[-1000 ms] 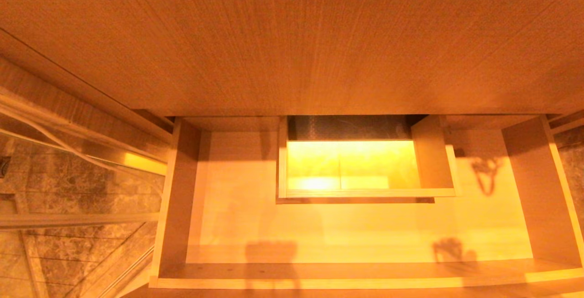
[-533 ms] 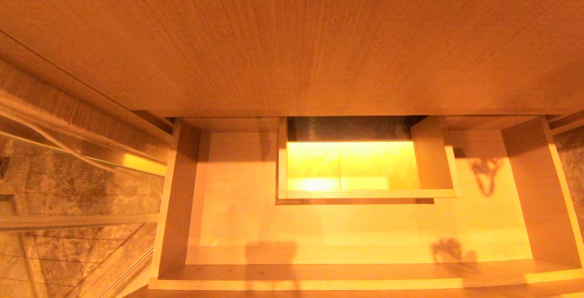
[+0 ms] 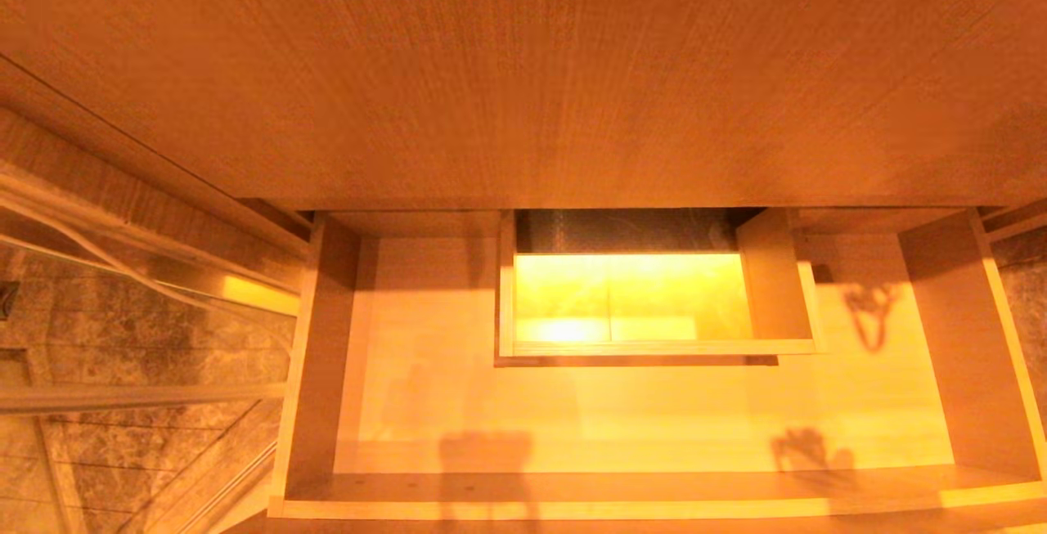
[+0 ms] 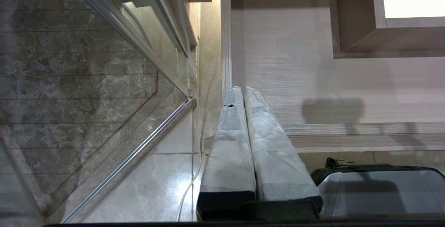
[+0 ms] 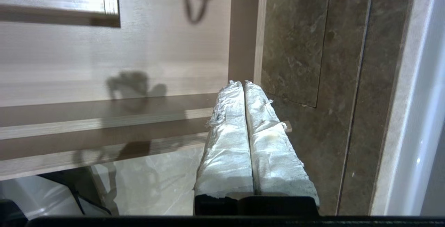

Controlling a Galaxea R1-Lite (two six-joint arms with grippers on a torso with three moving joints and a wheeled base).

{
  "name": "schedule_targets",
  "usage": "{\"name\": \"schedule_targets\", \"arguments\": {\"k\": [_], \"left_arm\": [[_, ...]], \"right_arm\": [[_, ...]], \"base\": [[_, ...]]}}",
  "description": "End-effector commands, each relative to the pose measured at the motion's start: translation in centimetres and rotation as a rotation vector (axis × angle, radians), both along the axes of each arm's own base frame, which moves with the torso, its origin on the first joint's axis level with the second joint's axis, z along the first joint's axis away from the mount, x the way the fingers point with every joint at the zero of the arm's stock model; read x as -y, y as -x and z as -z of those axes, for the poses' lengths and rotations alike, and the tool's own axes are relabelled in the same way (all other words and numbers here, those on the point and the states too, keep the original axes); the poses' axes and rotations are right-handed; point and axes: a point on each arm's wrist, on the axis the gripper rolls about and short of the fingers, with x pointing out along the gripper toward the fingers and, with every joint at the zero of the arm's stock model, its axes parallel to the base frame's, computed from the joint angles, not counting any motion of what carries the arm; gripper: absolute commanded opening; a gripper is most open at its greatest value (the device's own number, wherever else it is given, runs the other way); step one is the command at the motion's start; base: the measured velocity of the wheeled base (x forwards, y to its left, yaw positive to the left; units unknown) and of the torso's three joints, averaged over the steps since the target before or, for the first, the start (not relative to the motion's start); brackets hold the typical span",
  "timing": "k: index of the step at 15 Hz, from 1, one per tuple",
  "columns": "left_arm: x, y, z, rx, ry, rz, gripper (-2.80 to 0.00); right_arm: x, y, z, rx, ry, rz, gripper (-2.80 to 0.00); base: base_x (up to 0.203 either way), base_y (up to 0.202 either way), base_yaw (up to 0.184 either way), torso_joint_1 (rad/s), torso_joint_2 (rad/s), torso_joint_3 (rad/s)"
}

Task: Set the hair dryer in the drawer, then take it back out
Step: Pick up the hairdryer

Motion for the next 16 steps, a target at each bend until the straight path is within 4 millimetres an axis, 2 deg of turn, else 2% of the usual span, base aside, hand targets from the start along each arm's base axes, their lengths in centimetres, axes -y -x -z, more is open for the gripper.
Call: {"name": "schedule_targets", "arguments": {"k": [1,16], "left_arm": [[0.00,0.00,-0.03,0.002,0.000,0.000,-2.80],[0.00,-0.01,0.01,0.000,0.000,0.000,-2.80]], "right_arm": [[0.00,-0.01,-0.07,0.008,0.003,-0.002,-2.80],[-0.02,0.23,-0.20,0.015,0.050,-0.012,-2.80]], "base": [[0.000,0.000,0.000,0.119,-0.29,-0.159],[0.000,0.000,0.000,0.223,-0.50,-0.275]]}}
